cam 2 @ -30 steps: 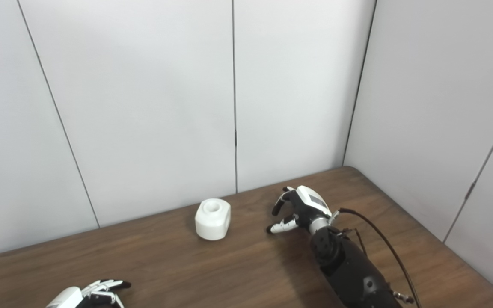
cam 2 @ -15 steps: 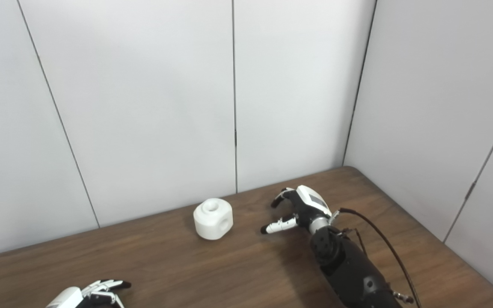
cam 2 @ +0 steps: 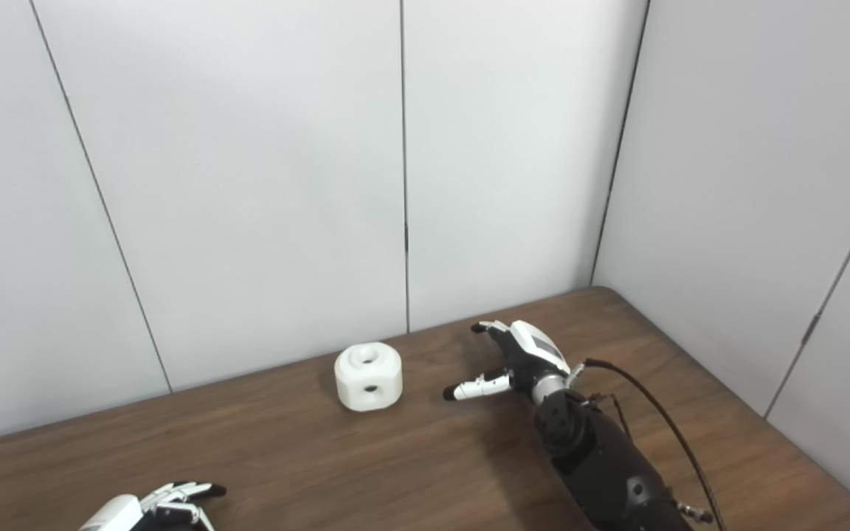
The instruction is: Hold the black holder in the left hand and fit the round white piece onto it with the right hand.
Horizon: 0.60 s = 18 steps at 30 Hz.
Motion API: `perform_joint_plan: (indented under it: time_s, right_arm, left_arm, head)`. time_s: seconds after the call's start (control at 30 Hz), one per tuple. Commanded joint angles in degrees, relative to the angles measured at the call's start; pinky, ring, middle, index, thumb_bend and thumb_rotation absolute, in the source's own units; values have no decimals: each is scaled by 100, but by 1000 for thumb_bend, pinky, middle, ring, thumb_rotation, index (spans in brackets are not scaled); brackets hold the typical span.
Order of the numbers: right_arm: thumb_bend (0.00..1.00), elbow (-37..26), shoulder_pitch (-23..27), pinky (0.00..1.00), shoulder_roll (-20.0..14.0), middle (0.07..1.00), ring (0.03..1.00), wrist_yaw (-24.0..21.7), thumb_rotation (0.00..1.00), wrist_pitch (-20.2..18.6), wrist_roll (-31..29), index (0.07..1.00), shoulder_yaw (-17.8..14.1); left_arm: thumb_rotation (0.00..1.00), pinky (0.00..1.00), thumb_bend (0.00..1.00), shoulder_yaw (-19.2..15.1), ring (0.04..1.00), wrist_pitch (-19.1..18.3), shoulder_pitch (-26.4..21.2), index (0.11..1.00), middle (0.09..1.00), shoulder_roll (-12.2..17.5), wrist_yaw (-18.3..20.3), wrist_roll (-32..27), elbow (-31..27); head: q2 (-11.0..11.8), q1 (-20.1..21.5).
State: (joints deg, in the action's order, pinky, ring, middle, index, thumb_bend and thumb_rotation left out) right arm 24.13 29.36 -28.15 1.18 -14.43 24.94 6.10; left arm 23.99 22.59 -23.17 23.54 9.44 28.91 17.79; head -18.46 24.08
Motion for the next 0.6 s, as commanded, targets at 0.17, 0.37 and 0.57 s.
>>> perform_joint_plan:
  time_s: [0.17, 0.37, 0.57]
  right_arm:
    - [1000, -332, 227, 904, 50, 982, 988, -201, 482, -134, -60, 923, 2]
    - [1000, -400, 300, 881, 125, 990, 994, -316, 498, -124, -78, 926, 30]
    - [1000, -342, 414, 900, 173, 989, 995, -402, 516, -52, -48, 921, 110]
  left_arm:
    - [43, 918, 515, 77, 897, -109, 30, 480, 873, 55, 191, 238, 199]
    - [43, 918, 515, 75, 895, -164, 36, 480, 873, 21, 192, 258, 169]
    - [43, 917, 515, 74, 898, -186, 50, 481, 874, 4, 185, 276, 157]
  head:
    - [29, -17]
    - [60, -53]
    - [70, -127]
